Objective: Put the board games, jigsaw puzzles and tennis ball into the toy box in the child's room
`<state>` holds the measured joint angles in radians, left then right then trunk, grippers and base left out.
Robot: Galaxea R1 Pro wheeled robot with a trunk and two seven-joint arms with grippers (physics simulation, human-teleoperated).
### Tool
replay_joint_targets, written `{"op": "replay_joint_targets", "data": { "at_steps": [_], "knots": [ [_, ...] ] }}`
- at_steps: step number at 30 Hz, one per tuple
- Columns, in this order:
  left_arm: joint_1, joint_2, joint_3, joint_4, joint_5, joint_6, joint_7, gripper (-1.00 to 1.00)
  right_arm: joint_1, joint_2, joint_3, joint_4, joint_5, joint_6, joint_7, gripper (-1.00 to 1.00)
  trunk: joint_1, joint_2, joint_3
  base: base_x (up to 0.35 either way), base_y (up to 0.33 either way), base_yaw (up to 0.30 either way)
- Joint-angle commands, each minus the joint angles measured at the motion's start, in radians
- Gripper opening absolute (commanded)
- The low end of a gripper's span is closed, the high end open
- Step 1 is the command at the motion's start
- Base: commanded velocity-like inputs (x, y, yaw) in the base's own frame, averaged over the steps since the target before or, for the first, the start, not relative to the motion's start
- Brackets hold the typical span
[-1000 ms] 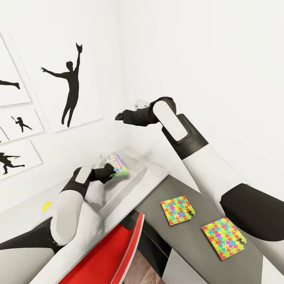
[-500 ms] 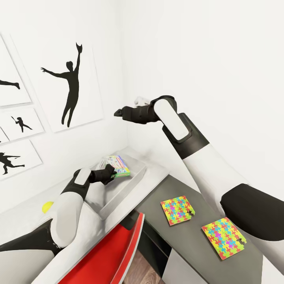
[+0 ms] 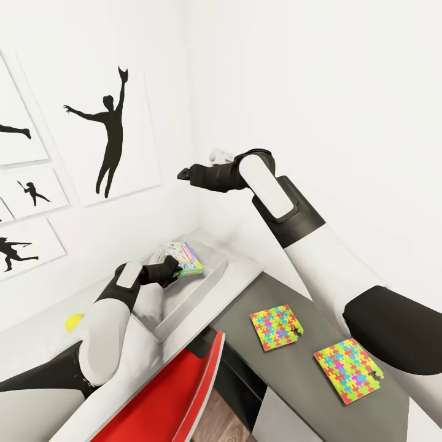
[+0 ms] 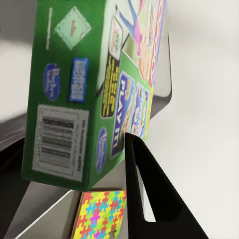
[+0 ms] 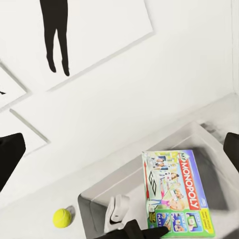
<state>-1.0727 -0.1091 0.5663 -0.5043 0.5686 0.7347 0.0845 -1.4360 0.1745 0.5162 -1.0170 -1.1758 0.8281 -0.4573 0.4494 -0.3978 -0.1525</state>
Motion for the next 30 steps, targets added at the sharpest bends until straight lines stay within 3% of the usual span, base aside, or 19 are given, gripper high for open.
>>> {"op": "replay_joint_targets", "data": {
  "at_steps": [1,15,30],
  "knots": [
    [-0.001,-0.001,0.005,-0.002,0.01,0.005,0.009,-1.0,-0.001,0.0,0.001,-0.001,-0.01,0.0,-0.01,1.0,0.001,-0.002,-0.002,0.0,0.0,0.0],
    [-0.001,0.0,0.007,-0.002,0.008,-0.088,0.021,-1.0,-0.001,0.0,0.008,-0.003,-0.009,0.0,-0.013,1.0,0.001,-0.002,-0.002,0.0,0.0,0.0],
    [-0.004,0.003,0.008,-0.002,0.007,-0.095,0.021,-1.0,-0.001,0.0,0.005,0.0,-0.01,0.006,-0.036,1.0,0.001,-0.002,-0.011,0.0,0.0,0.0]
  ]
}}
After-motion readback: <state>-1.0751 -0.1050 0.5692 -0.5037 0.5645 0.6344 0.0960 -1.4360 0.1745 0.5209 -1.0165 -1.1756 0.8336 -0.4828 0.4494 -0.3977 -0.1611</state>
